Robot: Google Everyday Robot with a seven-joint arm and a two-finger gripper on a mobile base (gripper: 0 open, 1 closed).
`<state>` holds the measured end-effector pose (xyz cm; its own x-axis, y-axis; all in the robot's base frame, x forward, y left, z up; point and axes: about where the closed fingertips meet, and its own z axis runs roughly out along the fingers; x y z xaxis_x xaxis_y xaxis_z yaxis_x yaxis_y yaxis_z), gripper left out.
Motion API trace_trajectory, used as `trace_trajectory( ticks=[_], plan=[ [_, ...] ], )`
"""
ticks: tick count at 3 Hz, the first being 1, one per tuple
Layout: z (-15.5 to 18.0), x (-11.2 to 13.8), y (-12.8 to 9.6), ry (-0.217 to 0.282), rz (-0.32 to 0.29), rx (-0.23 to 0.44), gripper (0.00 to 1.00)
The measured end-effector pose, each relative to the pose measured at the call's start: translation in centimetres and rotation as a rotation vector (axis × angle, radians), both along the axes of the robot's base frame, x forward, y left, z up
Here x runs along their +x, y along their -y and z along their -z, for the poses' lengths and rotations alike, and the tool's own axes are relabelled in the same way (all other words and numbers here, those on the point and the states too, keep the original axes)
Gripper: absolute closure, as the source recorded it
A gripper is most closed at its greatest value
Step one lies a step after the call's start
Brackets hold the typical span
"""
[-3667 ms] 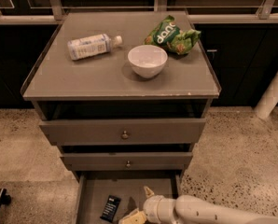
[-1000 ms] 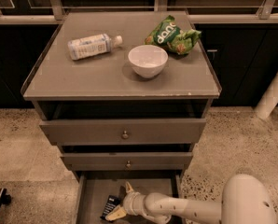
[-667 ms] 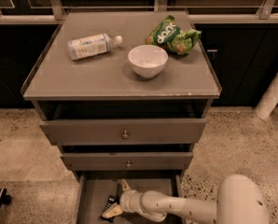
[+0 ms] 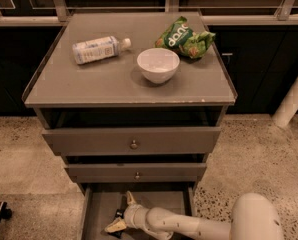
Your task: Pick rxbar blueberry from bottom drawer and place on counter
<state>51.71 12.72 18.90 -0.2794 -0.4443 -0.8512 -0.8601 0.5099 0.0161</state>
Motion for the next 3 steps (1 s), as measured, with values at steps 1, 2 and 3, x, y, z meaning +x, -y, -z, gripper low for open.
trace_trajectory(
  ticks=[1, 2, 3],
  plan=[
    [0.2, -0.3, -0.7, 0.006, 0.003, 0.011, 0.00],
    [0.5, -1.0, -1.2, -0.012, -0.019, 0.022, 0.00],
    [1.1, -2.2, -2.2, -0.037, -0.083, 0.016, 0.00]
  ],
)
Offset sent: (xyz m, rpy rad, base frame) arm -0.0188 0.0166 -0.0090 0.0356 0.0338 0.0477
